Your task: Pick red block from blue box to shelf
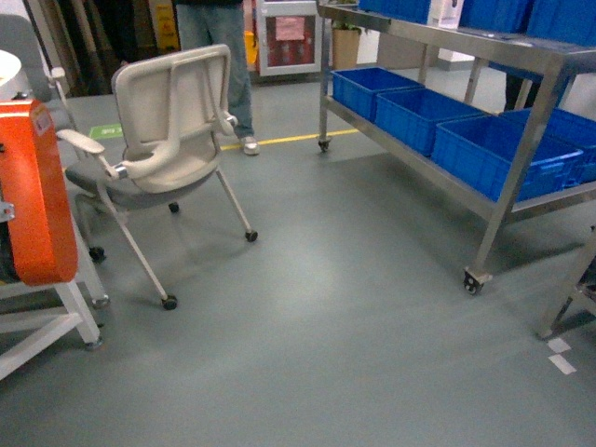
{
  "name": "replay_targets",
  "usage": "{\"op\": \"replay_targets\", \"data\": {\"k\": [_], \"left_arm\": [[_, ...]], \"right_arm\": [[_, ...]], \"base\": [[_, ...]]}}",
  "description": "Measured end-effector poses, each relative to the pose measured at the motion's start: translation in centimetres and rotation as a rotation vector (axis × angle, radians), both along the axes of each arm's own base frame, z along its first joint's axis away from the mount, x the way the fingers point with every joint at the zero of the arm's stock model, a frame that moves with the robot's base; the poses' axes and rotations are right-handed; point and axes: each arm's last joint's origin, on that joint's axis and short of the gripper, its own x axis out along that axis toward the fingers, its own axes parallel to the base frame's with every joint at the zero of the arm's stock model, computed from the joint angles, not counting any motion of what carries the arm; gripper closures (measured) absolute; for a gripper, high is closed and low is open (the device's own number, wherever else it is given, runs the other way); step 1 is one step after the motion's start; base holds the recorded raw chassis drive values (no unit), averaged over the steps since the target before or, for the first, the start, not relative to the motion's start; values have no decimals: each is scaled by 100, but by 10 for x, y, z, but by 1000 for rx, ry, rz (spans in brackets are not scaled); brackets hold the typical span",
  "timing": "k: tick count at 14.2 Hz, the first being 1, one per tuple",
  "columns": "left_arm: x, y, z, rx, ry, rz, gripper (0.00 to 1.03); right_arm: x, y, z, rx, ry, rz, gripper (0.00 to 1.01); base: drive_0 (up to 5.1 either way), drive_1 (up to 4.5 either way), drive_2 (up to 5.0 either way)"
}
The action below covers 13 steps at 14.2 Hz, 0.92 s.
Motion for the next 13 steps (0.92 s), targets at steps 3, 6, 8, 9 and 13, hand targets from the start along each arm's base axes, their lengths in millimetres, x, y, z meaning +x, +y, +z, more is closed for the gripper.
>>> {"op": "replay_targets", "data": {"k": [3, 6, 8, 9, 13], "left_arm": [[0, 0, 0, -2, 0, 0, 102], [0, 0, 0, 0, 0, 0, 101], [0, 0, 0, 0, 0, 0, 101], [0, 0, 0, 0, 0, 0, 101], [0, 0, 0, 0, 0, 0, 101]], "right_arm": [[0, 0, 0, 0, 0, 0, 73], [0, 0, 0, 0, 0, 0, 73], [0, 0, 0, 0, 0, 0, 73], [0, 0, 0, 0, 0, 0, 73], [0, 0, 0, 0, 0, 0, 73]], "base": [[-159, -159, -159], [-159, -159, -159], [-159, -159, -159], [-159, -159, -159], [-159, -159, -159]]}}
